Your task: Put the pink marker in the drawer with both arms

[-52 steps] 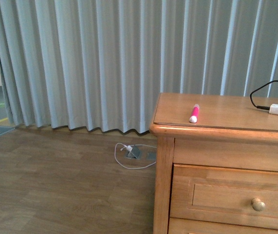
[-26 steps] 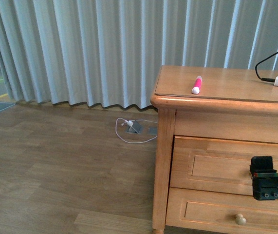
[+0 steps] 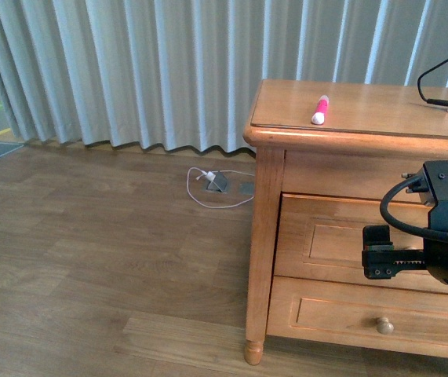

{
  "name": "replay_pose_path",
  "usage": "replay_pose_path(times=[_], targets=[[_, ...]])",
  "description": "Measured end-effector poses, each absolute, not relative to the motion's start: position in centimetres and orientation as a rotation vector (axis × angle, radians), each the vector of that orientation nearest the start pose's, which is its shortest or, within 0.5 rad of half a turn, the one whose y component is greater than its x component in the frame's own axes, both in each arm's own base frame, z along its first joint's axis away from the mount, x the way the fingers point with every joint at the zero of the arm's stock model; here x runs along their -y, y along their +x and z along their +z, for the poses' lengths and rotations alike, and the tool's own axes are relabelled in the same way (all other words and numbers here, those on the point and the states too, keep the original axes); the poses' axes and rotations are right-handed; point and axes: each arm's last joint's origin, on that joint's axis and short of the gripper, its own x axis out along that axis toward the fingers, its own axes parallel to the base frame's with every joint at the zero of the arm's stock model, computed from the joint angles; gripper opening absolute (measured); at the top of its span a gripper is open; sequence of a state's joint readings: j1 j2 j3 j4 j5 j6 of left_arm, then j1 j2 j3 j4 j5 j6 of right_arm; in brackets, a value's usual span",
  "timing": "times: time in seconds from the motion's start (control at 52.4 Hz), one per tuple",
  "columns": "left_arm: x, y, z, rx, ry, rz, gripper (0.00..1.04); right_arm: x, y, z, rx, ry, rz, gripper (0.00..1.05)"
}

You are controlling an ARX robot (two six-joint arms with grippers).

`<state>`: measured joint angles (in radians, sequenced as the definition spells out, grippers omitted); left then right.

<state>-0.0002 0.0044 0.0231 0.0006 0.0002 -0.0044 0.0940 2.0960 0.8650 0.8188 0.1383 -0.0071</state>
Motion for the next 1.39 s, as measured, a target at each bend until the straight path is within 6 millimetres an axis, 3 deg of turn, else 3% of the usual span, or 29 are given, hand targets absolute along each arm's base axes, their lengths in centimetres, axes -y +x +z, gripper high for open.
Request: replay_pose_path(times=[0.4,1.182,1.392], targets=[[0.0,9.7,17.1,0.019,-0.004,0.0,0.99,-2.2,39.3,6.2,-0.438,-0.057,-0.083,0.96],[0.0,9.7,17.1,0.019,-0.004,0.0,0.99,-1.9,39.7,6.0,-0.476,-0.065,-0.092,0.96],[0.0,9.7,17.1,0.019,-0.004,0.0,0.99,-1.9,39.8,6.1,-0.475,-0.062,-0.094,0.65]])
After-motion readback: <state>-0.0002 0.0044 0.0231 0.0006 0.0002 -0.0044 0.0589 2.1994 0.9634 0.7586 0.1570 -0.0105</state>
